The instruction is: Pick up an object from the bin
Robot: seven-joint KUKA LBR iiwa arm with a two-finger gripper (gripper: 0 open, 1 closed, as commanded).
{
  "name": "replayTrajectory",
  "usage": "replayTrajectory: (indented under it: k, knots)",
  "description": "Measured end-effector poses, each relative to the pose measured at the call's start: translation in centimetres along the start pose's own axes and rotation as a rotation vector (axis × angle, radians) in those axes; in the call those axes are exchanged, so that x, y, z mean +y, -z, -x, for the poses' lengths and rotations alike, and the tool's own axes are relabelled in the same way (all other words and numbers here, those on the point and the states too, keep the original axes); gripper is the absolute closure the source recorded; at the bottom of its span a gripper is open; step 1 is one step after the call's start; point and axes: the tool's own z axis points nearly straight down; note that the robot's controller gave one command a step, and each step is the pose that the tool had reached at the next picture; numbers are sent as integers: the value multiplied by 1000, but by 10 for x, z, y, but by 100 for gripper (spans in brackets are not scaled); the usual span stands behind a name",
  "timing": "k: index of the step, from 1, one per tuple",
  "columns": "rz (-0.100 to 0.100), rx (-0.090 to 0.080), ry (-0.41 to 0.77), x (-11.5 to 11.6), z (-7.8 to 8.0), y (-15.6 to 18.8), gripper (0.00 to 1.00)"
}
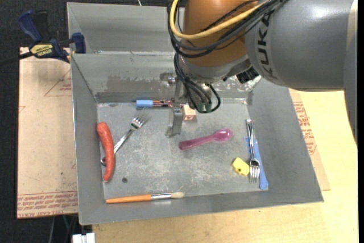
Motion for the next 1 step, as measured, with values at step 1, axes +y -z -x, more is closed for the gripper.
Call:
replayTrajectory:
  k: [1]
  knots:
    - [1, -2, 251, 19, 4, -86, 0]
